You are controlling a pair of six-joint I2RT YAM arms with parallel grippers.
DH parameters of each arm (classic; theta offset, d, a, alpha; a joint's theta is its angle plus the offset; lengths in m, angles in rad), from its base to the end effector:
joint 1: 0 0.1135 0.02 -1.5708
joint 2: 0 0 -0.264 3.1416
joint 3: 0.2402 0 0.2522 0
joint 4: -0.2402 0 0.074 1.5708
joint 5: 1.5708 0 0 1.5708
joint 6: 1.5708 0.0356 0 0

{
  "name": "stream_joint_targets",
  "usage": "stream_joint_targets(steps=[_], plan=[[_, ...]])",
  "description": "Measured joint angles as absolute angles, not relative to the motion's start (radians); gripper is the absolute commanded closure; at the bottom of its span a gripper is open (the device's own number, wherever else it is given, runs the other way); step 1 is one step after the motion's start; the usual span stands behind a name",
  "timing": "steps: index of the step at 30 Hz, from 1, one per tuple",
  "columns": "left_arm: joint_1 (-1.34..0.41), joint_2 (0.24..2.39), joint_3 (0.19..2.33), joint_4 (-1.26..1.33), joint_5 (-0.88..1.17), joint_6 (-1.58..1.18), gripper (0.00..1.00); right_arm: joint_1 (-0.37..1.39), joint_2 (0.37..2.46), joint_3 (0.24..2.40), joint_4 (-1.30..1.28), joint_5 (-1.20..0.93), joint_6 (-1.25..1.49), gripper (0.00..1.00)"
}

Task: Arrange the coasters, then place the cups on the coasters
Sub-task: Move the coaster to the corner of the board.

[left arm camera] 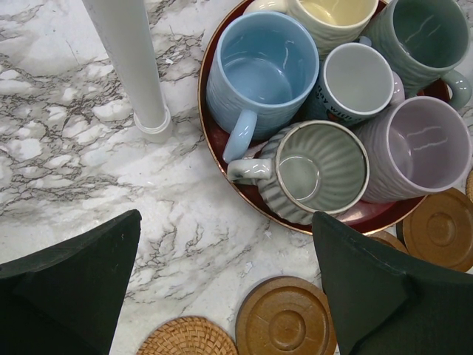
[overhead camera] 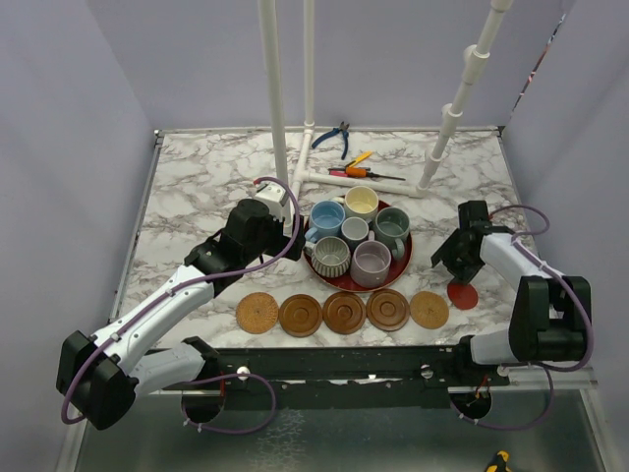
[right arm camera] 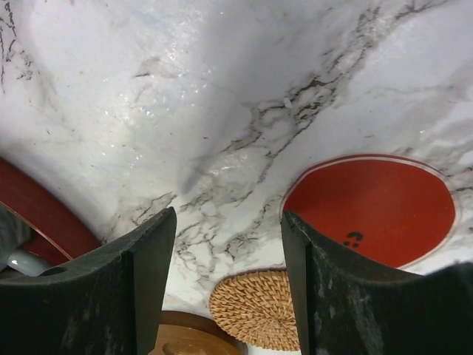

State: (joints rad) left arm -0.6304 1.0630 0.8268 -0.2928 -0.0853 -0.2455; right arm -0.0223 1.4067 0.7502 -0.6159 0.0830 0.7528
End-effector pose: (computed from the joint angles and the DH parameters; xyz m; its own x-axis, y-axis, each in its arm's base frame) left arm 0.1943 -0.1380 0.2900 -0.5237 0.0824 -0.8479 0.4130 0.8951 -0.1681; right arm 0.2396 -0.0083 0.1673 -0.6655 0.6964 -0.2687 0.6873 0.7121 0.1432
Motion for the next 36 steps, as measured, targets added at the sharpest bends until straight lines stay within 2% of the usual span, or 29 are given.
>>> stream_joint_targets(steps=[14, 22, 36], plan=[[-0.63, 1.052, 0.827, -0.293, -0.085, -0.245, 0.01, -0.022, 1.32, 0.795, -0.672, 0.113, 0.727, 0.31], [-0.63, 1.052, 0.827, -0.293, -0.085, -0.245, 0.01, -0.025, 1.443, 0.884, -0.609, 0.115, 0.668, 0.29], [-0.63, 1.044, 0.826, -0.293, -0.086, -0.242, 0.01, -0.079, 1.491, 0.803, -0.559, 0.115, 0.652, 0.29]])
